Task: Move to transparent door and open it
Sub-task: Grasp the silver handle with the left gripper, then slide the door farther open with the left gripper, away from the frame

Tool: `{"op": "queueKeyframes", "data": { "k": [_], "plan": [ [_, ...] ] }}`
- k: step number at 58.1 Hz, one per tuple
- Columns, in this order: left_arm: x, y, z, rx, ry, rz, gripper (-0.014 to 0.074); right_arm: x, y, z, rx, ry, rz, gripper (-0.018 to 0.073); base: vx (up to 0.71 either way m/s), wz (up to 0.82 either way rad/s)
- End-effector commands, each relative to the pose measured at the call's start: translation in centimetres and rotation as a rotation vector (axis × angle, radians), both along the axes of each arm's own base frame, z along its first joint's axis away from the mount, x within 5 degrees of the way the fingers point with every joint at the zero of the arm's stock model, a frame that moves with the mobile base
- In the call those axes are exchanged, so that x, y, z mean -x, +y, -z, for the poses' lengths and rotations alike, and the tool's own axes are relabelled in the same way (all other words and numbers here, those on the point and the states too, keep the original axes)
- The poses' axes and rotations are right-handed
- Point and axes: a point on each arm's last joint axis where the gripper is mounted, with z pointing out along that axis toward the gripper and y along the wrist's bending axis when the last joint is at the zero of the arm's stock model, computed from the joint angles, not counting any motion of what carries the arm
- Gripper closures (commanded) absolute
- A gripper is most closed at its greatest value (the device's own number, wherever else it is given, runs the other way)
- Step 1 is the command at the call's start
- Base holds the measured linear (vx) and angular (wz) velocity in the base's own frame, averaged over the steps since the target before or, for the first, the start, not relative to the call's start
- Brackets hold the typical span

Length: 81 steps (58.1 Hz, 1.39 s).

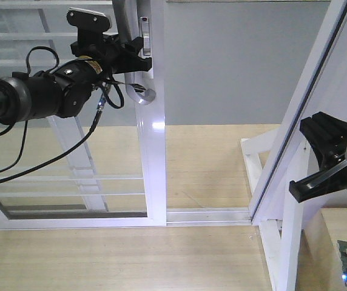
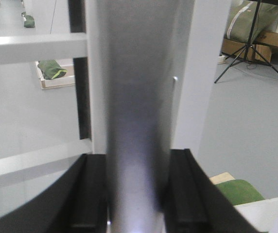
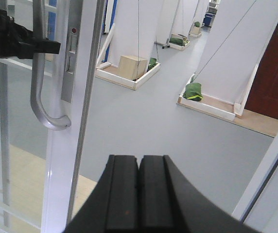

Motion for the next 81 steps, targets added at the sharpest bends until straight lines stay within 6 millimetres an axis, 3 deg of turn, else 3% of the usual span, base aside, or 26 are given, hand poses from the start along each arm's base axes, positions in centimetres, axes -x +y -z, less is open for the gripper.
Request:
{"op": "queueKeyframes", "data": {
  "k": [1, 10, 19, 37, 61, 81],
  "plan": [
    [0.1, 0.5, -4.5, 0.087, -0.119, -0.026, 0.0352, -0.2, 0.0, -1.9, -0.034, -0.121, -0.002, 0.0566, 0.00, 0.00],
    [0.5, 0.8, -5.6, 0.081, -0.118, -0.028, 0.0509, -0.2, 0.0, -1.9, -0.034, -0.121, -0.002, 0.0566, 0.00, 0.00],
    [0.9, 2.2, -7.4, 0.048, -0.113, -0.057, 0.0577, -0.2, 0.0, -1.9, -0.034, -0.121, -0.002, 0.0566, 0.00, 0.00],
    [0.8, 6.6, -8.9, 0.016, -0.053, -0.157, 0.0576, -0.2, 0.0, -1.9, -0.034, -0.121, -0.002, 0.0566, 0.00, 0.00],
    [0.9, 8.5, -9.5, -0.041, -0.051, -0.196, 0.0576, -0.2, 0.0, -1.9, -0.035, -0.120, -0.002, 0.0566, 0.00, 0.00],
    [0.4, 12.1, -9.1, -0.056, -0.006, -0.282, 0.0576, -0.2, 0.0, -1.9, -0.037, -0.119, -0.001, 0.0566, 0.00, 0.01]
  ]
}}
